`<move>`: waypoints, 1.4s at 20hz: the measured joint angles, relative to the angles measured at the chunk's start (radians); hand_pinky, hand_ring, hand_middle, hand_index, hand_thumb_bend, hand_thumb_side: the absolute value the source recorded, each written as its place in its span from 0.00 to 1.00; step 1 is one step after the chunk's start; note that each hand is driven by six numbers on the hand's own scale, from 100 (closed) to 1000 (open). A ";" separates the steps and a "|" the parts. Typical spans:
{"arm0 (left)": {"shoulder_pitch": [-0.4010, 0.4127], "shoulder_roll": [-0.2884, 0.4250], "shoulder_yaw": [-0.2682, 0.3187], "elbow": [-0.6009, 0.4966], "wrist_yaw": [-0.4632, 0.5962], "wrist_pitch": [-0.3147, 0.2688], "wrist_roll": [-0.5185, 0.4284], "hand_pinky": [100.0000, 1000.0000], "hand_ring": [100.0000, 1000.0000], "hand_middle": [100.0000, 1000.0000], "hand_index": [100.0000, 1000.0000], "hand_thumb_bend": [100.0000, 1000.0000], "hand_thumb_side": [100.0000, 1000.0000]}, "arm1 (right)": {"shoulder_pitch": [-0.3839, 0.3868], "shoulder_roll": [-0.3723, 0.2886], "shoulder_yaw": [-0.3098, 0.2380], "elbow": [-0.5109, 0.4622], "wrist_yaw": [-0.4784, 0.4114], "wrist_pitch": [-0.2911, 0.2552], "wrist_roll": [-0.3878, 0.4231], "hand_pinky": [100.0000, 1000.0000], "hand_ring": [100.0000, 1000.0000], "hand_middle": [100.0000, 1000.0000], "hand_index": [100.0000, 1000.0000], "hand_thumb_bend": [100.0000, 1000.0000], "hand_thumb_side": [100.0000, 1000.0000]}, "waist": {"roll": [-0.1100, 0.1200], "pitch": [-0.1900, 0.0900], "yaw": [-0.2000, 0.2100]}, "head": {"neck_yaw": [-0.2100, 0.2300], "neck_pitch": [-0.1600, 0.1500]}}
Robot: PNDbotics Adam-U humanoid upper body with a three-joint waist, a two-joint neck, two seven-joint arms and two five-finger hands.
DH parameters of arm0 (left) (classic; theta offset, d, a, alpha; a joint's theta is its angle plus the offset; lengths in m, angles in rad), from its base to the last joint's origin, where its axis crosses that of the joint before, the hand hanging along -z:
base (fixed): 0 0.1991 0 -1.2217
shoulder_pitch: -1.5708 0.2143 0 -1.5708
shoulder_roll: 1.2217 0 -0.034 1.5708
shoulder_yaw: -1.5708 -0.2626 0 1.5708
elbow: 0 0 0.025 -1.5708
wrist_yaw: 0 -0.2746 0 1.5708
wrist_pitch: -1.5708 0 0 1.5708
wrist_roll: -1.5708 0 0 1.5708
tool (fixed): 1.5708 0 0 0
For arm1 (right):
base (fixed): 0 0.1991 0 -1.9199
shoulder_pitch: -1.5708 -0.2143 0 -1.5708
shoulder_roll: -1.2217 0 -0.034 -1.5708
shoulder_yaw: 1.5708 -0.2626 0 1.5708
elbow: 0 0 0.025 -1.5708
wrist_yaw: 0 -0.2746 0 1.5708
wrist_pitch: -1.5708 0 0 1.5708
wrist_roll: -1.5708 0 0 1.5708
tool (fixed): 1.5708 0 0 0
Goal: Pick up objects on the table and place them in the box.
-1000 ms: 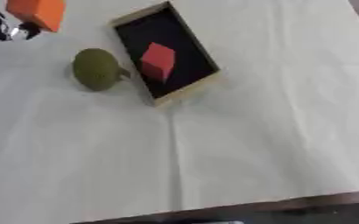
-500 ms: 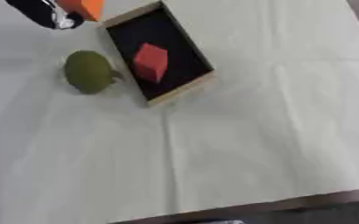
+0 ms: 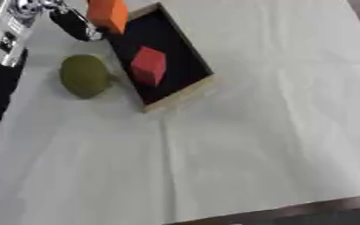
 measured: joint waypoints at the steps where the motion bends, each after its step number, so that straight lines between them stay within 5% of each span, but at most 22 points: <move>1: -0.002 -0.006 0.000 0.007 -0.004 -0.001 0.005 0.72 0.59 0.49 0.65 0.20 0.00 | -0.001 0.000 0.001 0.000 -0.001 0.000 0.001 0.84 0.76 0.75 0.88 0.00 0.63 | 0.000 0.001 -0.002 | 0.002 -0.003; 10: -0.016 -0.044 0.000 0.044 -0.035 -0.003 0.044 0.73 0.60 0.50 0.66 0.22 0.00 | -0.010 0.011 0.005 0.000 -0.011 0.002 0.008 0.84 0.76 0.75 0.87 0.00 0.63 | 0.008 0.010 -0.018 | 0.013 -0.015; 13: -0.016 -0.051 0.000 0.057 -0.053 -0.003 0.048 0.82 0.77 0.71 0.86 0.40 0.03 | -0.010 0.014 0.007 0.000 -0.012 0.002 0.011 0.84 0.76 0.75 0.88 0.00 0.63 | 0.011 0.011 -0.022 | 0.015 -0.016; 18: -0.016 -0.052 -0.001 0.068 -0.103 -0.015 0.033 0.93 0.89 0.84 0.93 0.59 0.05 | -0.011 0.017 0.007 0.000 -0.015 0.004 0.014 0.84 0.76 0.75 0.88 0.00 0.63 | 0.014 0.013 -0.026 | 0.016 -0.016; 28: -0.016 -0.052 0.000 0.074 -0.160 -0.025 0.034 0.93 0.90 0.82 0.92 0.58 0.09 | -0.010 0.017 0.007 0.000 -0.017 0.004 0.014 0.84 0.76 0.75 0.88 0.00 0.63 | 0.015 0.013 -0.026 | 0.015 -0.016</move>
